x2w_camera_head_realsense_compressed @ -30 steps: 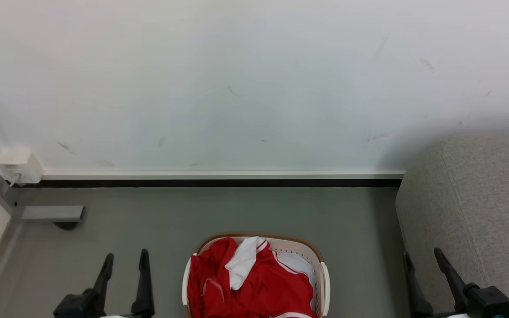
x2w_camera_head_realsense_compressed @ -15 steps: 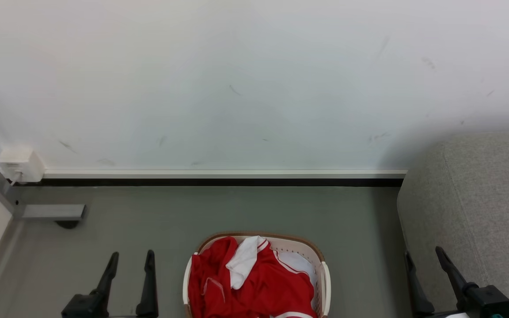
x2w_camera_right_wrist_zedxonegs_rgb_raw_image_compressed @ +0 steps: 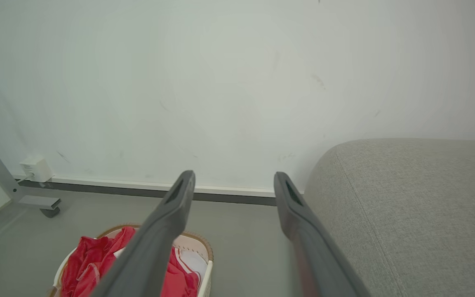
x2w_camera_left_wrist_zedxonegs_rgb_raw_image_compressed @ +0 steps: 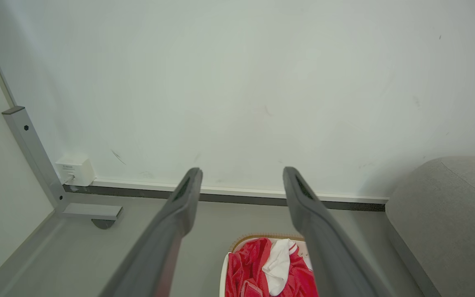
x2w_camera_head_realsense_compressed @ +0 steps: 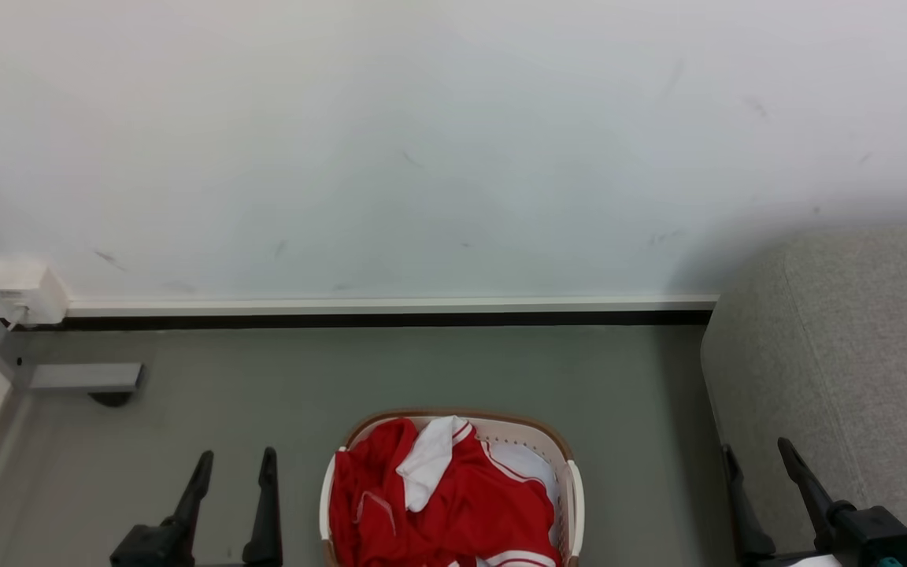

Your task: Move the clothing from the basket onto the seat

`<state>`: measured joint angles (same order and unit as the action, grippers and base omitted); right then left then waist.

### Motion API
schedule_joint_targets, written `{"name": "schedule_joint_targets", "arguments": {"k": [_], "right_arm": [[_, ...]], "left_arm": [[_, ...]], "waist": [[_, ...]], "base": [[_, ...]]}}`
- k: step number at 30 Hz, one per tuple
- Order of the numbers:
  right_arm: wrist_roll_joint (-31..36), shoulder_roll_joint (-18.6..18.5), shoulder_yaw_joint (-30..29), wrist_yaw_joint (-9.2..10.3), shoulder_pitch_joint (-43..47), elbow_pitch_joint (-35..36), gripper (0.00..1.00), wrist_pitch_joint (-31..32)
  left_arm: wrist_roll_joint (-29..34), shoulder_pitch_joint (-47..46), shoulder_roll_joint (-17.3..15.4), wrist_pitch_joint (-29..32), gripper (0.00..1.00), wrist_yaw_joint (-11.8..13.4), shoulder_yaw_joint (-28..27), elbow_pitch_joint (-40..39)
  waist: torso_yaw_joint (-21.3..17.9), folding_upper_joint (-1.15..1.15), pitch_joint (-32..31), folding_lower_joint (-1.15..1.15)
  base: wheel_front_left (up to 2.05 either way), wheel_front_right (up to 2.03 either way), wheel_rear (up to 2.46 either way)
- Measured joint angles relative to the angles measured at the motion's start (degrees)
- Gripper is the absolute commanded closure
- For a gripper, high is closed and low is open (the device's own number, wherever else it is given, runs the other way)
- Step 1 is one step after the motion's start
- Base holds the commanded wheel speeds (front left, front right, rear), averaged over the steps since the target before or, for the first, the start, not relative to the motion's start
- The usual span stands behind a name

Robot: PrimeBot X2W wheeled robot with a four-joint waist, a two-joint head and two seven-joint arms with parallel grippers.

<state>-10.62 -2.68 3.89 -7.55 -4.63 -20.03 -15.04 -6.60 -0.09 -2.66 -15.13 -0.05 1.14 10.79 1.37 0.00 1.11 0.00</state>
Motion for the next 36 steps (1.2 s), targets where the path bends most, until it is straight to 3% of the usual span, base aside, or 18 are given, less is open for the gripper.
{"name": "schedule_joint_targets", "arguments": {"k": [8,16,24,36], "right_arm": [[0.0,0.0,-0.8,0.00,-1.6,1.2,0.00,0.0],[0.4,-0.1,-1.1,0.00,-6.7,3.7,0.00,0.0],[1.1,-0.1,-1.6,0.00,-12.0,7.1,0.00,0.0],[1.5,-0.1,-1.8,0.00,-18.1,13.3,0.00,0.0]], "left_arm": [[0.3,-3.0,0.0,0.0,0.00,-1.6,1.0,1.5],[2.1,-11.4,0.0,0.0,0.00,-3.9,5.0,6.0],[3.4,-24.1,0.0,0.0,0.00,-5.8,10.5,15.8],[3.7,-43.3,0.0,0.4,0.00,-5.7,18.5,32.6]], "waist": [[-0.8,0.00,3.8,0.00],[-1.4,0.00,12.3,0.01],[-2.4,0.00,23.2,0.02],[-4.4,0.00,38.4,0.03]], "base": [[0.00,0.00,0.00],[0.00,0.00,0.00],[0.00,0.00,0.00],[0.00,0.00,0.00]]}}
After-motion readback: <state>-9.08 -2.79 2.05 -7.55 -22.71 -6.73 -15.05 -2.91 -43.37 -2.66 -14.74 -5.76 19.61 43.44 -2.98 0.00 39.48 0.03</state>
